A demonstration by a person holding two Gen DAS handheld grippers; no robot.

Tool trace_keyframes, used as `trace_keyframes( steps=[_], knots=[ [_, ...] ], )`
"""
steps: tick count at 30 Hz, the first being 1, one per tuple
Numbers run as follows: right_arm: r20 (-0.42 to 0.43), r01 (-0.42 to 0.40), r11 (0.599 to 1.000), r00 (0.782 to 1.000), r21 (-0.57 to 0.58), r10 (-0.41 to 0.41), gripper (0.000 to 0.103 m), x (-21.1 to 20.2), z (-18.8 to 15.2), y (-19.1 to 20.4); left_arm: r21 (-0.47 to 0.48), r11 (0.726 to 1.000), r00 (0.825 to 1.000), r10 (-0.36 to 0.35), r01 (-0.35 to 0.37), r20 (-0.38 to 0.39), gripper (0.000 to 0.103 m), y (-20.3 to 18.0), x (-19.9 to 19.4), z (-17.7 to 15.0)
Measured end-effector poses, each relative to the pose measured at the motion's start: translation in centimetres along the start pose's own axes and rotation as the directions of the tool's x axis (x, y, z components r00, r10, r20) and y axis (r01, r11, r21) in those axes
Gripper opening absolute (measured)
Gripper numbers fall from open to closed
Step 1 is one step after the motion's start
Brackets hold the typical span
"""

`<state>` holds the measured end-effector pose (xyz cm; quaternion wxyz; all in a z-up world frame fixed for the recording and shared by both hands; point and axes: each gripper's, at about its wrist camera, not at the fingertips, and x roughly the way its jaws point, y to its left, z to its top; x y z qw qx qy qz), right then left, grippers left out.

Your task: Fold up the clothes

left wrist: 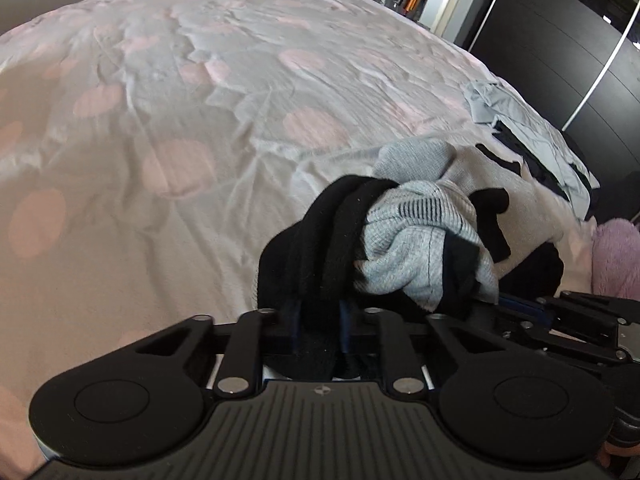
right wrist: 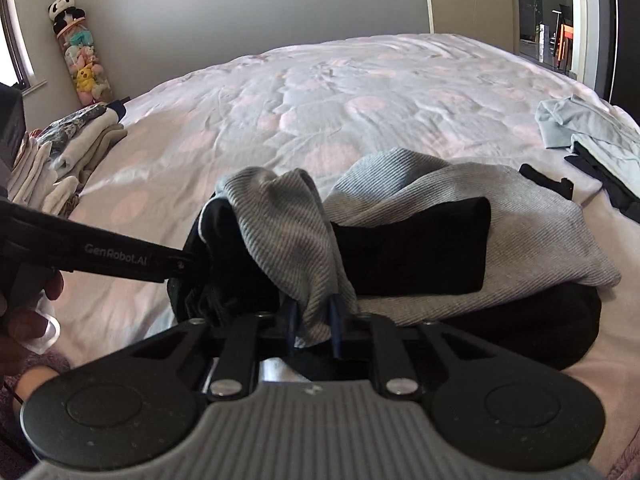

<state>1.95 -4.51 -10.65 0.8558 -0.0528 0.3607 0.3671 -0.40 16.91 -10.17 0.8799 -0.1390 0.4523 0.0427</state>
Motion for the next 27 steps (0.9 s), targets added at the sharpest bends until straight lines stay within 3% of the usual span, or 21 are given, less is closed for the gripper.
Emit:
trace_keyframes(
  steps=[7, 10, 13, 18, 23, 26, 27],
  knots=[
    [0.136, 0.074, 0.996, 0.988, -0.039, -0.068, 0.008, -2.6, 1.6, 0.8, -0.105, 0.993, 0.989, 0.066, -0.052, 0.134, 0.006, 2.6, -5.0, 1.5],
    [0.222, 0.102, 0.991, 0.972, -0.083, -0.081, 0.007, -4.8, 3.0, 1.7, -0.150, 0.987, 0.974, 0.091, -0.060, 0.207, 0.006, 3.7, -8.1, 1.9],
    [0.297, 0.104, 0.991, 0.952, -0.089, -0.073, 0.007, -7.2, 4.7, 2.3, -0.181, 0.981, 0.948, 0.122, -0.071, 0.294, 0.005, 4.2, -11.6, 2.1],
    [0.424, 0.113, 0.989, 0.904, -0.091, -0.064, 0.008, -11.6, 6.4, 3.7, -0.241, 0.966, 0.870, 0.195, -0.091, 0.453, 0.005, 5.4, -18.5, 2.1],
    [0.544, 0.116, 0.992, 0.836, -0.058, -0.067, 0.008, -15.9, 7.5, 4.3, -0.313, 0.944, 0.758, 0.281, -0.107, 0.588, 0.005, 6.9, -25.3, 1.8],
    [0.566, 0.090, 0.996, 0.822, -0.021, -0.063, 0.008, -17.1, 8.2, 3.9, -0.364, 0.918, 0.705, 0.363, -0.158, 0.609, 0.005, 7.7, -27.3, 1.7],
    [0.554, 0.089, 0.996, 0.829, -0.004, -0.071, 0.008, -16.8, 8.2, 3.5, -0.375, 0.909, 0.698, 0.389, -0.183, 0.601, 0.005, 8.0, -27.4, 1.8]
  ],
)
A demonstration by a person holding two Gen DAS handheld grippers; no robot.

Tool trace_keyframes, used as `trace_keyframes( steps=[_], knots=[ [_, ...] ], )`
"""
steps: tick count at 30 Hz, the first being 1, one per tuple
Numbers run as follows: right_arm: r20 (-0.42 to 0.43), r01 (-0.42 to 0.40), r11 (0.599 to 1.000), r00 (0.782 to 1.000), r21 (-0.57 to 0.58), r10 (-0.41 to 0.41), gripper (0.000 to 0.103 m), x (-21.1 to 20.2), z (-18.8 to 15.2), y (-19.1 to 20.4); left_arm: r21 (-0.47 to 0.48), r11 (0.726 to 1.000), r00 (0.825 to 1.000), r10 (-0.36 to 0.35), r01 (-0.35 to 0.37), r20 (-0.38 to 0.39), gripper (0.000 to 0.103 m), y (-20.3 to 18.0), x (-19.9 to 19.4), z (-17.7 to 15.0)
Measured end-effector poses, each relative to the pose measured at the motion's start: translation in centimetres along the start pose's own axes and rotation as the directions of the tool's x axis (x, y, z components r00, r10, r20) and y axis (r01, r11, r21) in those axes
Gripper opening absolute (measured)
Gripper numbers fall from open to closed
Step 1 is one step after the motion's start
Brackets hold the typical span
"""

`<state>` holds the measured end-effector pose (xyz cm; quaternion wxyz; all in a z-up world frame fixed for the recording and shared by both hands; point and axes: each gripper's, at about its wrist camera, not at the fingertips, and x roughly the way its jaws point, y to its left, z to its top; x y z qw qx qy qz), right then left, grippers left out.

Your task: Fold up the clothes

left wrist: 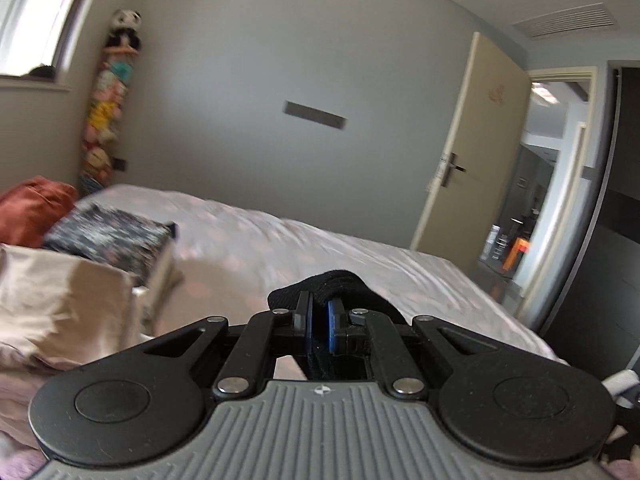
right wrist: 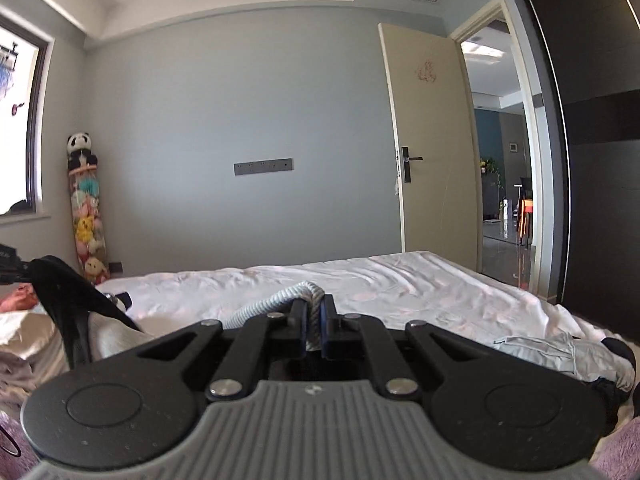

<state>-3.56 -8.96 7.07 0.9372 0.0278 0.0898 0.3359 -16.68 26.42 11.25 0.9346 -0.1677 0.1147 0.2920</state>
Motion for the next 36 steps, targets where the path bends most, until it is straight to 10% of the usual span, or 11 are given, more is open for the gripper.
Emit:
trace_keyframes(
  steps=[7, 14, 24, 29, 36],
  knots=[
    [-0.233, 0.079, 0.994, 0.971, 0.070, -0.060, 0.008, 4.5, -4.6, -2.3, 0.024, 0.995, 0.972, 0.103, -0.100, -0.212, 0.005, 1.9, 5.4, -4.1],
    [-0.425, 0.082, 0.996, 0.903, 0.022, -0.065, 0.011, 7.7, -9.9, -2.5, 0.083, 0.996, 0.930, 0.045, -0.015, -0.366, 0.005, -0.2, 8.6, -8.7],
    [-0.427, -0.141, 0.985, 0.900, -0.103, 0.084, 0.057, 8.0, -10.7, 2.5, 0.129, 0.984, 0.874, -0.044, 0.121, -0.483, 0.015, -2.5, 10.5, -12.2],
    [-0.503, -0.330, 0.936, 0.833, -0.120, 0.229, 0.058, 9.5, -12.3, 6.5, 0.123, 0.984, 0.858, -0.049, 0.129, -0.512, 0.045, -2.2, 10.6, -13.0],
    [-0.627, -0.506, 0.844, 0.720, -0.179, 0.298, 0.062, 12.3, -15.7, 12.5, 0.118, 0.988, 0.833, -0.015, 0.096, -0.554, 0.048, -0.8, 10.9, -13.6]
  ],
)
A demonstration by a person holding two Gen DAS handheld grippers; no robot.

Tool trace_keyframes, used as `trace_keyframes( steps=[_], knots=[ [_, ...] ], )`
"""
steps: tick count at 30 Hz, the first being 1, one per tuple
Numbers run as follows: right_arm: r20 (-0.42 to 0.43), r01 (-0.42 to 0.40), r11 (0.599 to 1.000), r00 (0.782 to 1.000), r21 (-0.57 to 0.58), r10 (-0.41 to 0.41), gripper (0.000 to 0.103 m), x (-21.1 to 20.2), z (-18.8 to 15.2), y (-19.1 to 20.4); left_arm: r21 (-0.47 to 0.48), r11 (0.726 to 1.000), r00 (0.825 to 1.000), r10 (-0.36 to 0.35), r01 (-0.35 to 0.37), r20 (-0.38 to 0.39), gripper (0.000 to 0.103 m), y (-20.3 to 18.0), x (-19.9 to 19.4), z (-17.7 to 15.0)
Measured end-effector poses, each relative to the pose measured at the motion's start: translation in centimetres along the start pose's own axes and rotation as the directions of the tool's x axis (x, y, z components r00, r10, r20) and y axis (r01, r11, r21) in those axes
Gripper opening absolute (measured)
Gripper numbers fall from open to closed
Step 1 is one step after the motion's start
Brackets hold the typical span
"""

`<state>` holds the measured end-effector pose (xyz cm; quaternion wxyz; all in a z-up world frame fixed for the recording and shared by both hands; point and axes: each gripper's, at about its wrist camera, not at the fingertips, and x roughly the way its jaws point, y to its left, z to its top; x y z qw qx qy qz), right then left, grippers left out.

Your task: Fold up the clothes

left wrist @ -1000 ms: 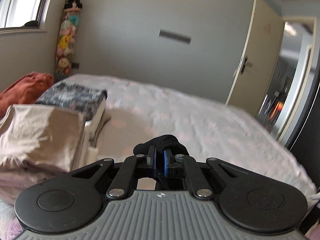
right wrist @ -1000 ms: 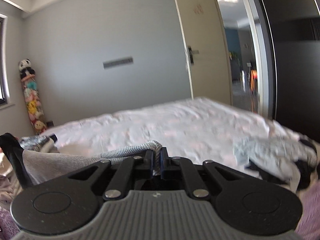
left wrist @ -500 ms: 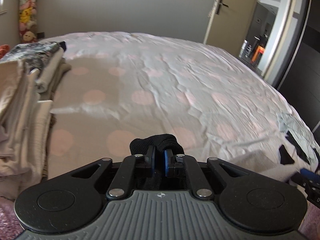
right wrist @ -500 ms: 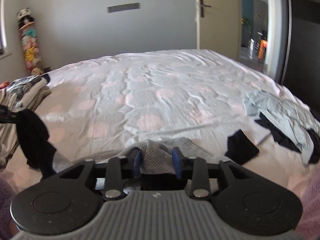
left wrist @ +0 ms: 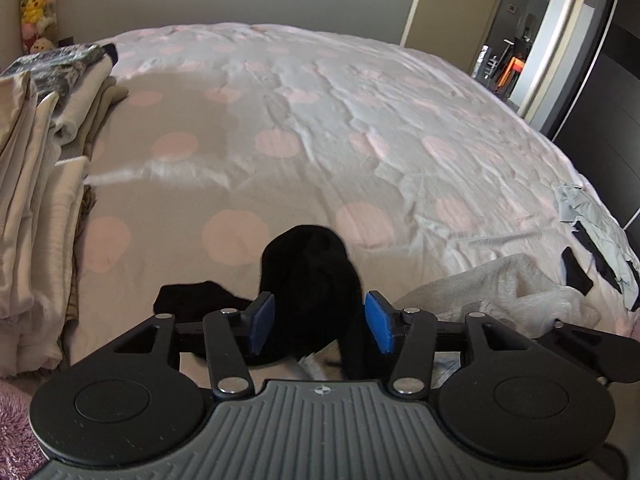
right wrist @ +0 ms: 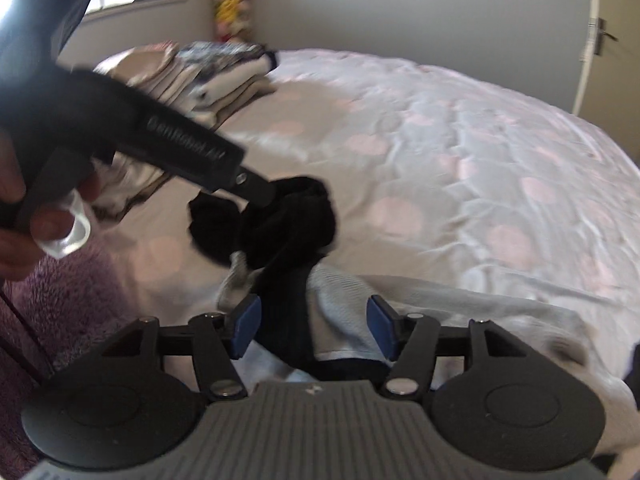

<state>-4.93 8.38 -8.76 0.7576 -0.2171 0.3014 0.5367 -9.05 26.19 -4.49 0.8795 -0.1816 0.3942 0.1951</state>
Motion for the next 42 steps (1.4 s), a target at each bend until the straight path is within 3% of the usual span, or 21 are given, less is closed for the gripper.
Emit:
trace_keyframes(
  steps=[5, 6, 10, 11, 15, 18, 25, 33, 36, 42],
  knots=[
    [-0.116, 0.011, 0.998, 0.993, -0.055, -0.018, 0.059, 3.6, -0.3, 1.1, 0.010, 1.000, 0.998, 0.024, -0.024, -0.057, 0.048, 0.5, 1.0, -0.9],
    [-0.134, 0.019, 0.998, 0.991, -0.066, -0.028, 0.054, 4.0, -0.5, 1.2, 0.013, 1.000, 0.998, 0.027, -0.026, -0.063, 0.048, 0.6, 1.1, -1.0],
    [-0.138, 0.055, 0.997, 0.988, -0.059, -0.062, 0.012, 3.8, -0.5, 0.6, -0.001, 1.000, 0.997, 0.023, -0.024, -0.075, 0.048, 1.3, 1.5, -1.3],
    [-0.125, 0.060, 0.997, 0.990, -0.050, -0.066, 0.010, 3.4, -0.3, 0.4, -0.007, 1.000, 0.997, 0.021, -0.021, -0.076, 0.048, 1.5, 1.6, -1.4],
    [-0.048, 0.131, 0.991, 0.990, -0.021, -0.132, 0.008, 1.3, 0.7, -0.8, -0.018, 1.000, 0.998, 0.009, -0.011, -0.067, 0.048, 1.7, 1.5, -1.3],
    [-0.015, 0.229, 0.972, 0.973, 0.043, -0.229, 0.008, -0.2, 1.2, -2.9, -0.006, 1.000, 0.998, -0.013, 0.013, -0.060, 0.048, 1.2, 1.4, -1.3],
    [-0.029, 0.435, 0.887, 0.899, 0.157, -0.436, 0.007, -3.3, 0.2, -8.9, 0.061, 0.995, 0.994, -0.080, 0.084, -0.069, 0.055, -1.5, 1.9, -1.4],
    [-0.102, 0.568, 0.772, 0.819, 0.284, -0.565, 0.007, -6.6, -3.0, -15.6, 0.124, 0.974, 0.977, -0.175, 0.191, -0.125, 0.057, -5.4, 3.3, -2.2],
    [-0.135, 0.566, 0.746, 0.819, 0.352, -0.558, 0.007, -7.2, -4.6, -17.3, 0.141, 0.962, 0.967, -0.214, 0.234, -0.141, 0.057, -6.8, 3.6, -2.3],
    [-0.158, 0.530, 0.739, 0.842, 0.416, -0.515, 0.007, -6.8, -7.3, -18.1, 0.156, 0.932, 0.936, -0.297, 0.327, -0.189, 0.058, -10.0, 4.7, -2.5]
  ],
)
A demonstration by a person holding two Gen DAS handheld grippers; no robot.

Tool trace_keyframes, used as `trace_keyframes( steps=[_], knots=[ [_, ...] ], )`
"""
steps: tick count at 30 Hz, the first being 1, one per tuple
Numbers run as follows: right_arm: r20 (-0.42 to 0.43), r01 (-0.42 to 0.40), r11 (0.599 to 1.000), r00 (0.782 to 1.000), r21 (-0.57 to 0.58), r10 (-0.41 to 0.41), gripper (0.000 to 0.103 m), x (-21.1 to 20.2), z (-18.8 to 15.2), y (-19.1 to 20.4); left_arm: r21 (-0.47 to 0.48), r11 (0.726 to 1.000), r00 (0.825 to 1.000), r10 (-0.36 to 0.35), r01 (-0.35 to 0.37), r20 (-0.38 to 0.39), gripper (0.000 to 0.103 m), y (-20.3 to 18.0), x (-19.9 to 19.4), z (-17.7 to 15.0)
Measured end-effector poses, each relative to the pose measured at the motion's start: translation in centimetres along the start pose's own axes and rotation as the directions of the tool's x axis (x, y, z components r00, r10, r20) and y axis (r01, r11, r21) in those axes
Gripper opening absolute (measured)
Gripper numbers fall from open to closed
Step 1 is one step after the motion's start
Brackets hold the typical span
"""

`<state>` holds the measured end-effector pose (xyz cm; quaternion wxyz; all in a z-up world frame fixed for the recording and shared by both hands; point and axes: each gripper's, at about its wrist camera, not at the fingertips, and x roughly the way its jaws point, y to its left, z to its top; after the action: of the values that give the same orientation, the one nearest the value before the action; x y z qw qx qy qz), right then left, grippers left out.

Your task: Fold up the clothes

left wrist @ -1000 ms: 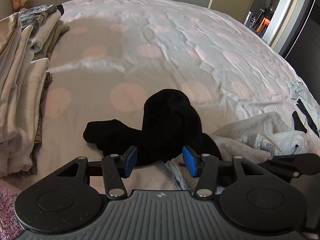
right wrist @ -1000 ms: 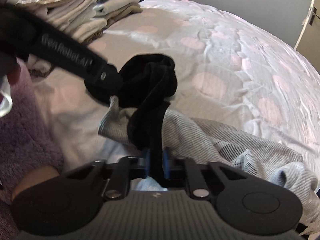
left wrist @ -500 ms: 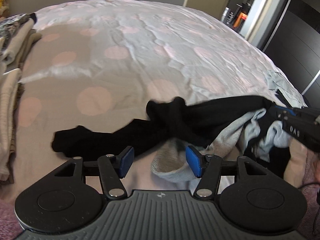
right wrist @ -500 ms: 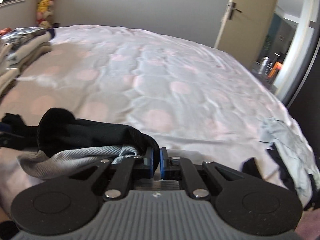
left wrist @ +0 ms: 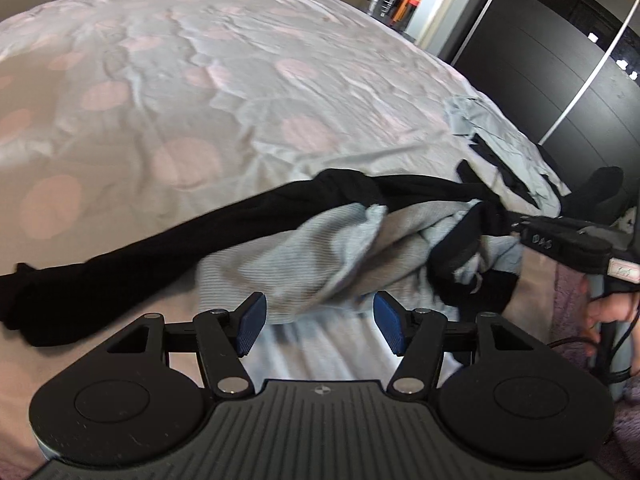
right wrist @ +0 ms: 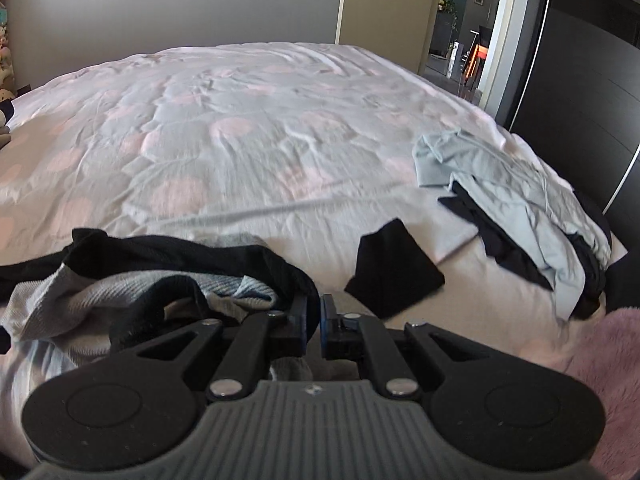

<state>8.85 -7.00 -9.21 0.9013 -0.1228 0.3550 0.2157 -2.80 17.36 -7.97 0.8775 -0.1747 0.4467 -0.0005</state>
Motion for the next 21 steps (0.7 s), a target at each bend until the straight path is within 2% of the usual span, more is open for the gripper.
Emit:
trace_keyframes(
  steps=[9, 17, 19, 21],
  knots=[
    [-0.008, -0.067, 0.991, 0.998, 0.120, 0.069, 0.007, 1.4, -1.8, -2.7, 0.082, 0.991, 0.991, -0.100, 0.107, -0.085, 0.059, -5.2, 3.9, 0.5],
    [0.003, -0.138, 0.975, 0.990, 0.172, 0.139, 0.007, 1.5, -2.3, -4.1, 0.137, 0.981, 0.985, -0.119, 0.136, -0.122, 0.059, -9.4, 7.3, 1.5],
    [0.005, -0.150, 0.972, 0.988, 0.180, 0.152, 0.007, 1.5, -2.4, -4.3, 0.148, 0.983, 0.989, -0.092, 0.108, -0.114, 0.059, -10.2, 8.1, 1.6],
    [0.005, -0.160, 0.969, 0.987, 0.186, 0.162, 0.007, 1.6, -2.5, -4.4, 0.158, 0.984, 0.993, -0.065, 0.081, -0.099, 0.055, -10.6, 8.7, 1.8]
  ],
)
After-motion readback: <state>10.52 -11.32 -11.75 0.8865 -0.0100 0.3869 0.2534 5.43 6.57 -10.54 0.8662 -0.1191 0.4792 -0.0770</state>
